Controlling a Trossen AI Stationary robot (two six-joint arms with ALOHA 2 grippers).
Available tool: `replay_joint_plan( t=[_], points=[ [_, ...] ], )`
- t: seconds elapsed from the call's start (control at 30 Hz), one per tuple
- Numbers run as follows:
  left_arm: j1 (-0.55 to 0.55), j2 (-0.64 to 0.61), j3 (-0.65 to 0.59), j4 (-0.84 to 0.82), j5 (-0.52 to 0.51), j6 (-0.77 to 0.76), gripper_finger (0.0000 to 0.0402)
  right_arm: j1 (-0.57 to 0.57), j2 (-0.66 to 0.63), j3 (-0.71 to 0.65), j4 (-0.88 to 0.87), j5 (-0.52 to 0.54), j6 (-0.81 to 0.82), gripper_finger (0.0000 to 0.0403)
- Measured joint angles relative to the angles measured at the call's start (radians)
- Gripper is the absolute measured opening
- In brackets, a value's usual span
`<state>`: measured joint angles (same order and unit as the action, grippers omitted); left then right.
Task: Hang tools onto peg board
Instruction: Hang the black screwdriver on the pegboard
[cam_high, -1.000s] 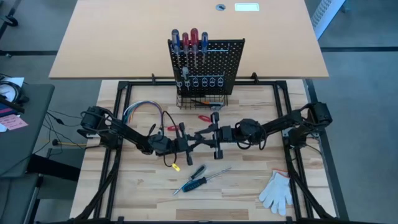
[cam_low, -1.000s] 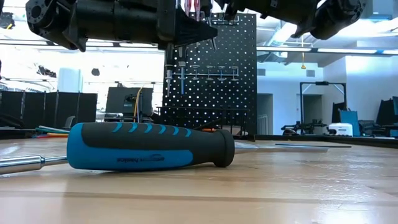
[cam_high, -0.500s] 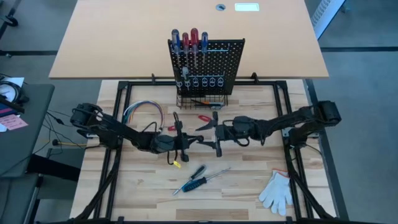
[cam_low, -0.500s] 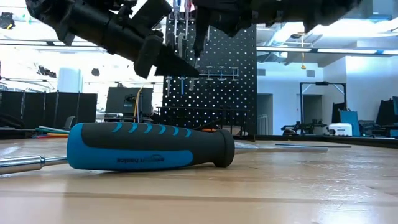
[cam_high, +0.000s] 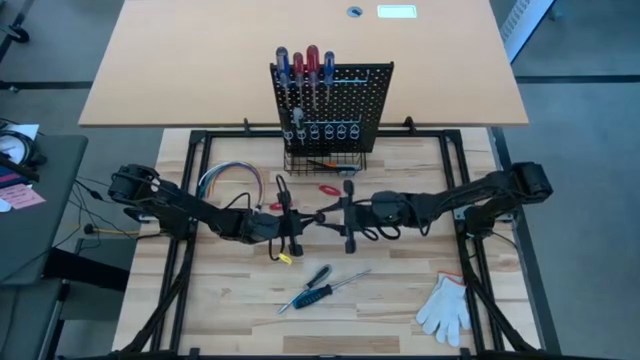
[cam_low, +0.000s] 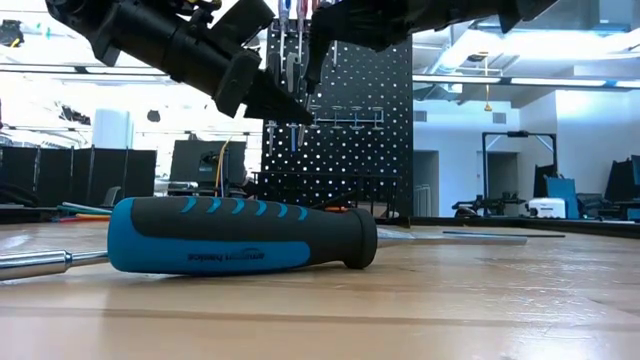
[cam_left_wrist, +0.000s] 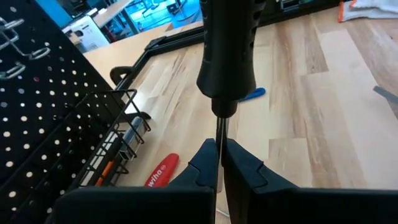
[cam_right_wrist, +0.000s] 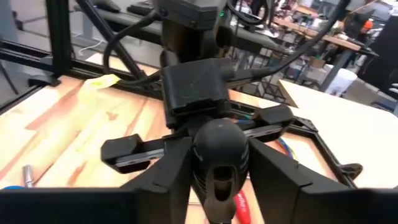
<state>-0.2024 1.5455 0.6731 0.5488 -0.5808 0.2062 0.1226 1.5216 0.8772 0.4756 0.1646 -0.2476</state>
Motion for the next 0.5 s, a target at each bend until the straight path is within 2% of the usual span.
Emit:
replay_joint_plan(
  t=[0.1,0.23,0.37,0.5],
  points=[
    [0.000,0.000,0.000,0.000,0.000,-0.017,0.0000,0.000,-0.003,0.000,-0.003,0.002,0.000,0.0102],
    [0.000,0.000,0.000,-0.006,-0.002,-0.032,0.0016,0.000,-0.004,0.001,-0.015,0.052,0.013,0.0102],
    [-0.006,-0.001,0.000,-0.002,0.003,-0.044,0.0070,-0.006,-0.036,0.041,-0.083,0.158,0.015,0.0102],
    [-0.008,-0.006,0.002,-0.080,0.015,-0.091,0.0129,-0.055,-0.072,0.174,-0.186,0.256,0.006,0.0101]
  ],
)
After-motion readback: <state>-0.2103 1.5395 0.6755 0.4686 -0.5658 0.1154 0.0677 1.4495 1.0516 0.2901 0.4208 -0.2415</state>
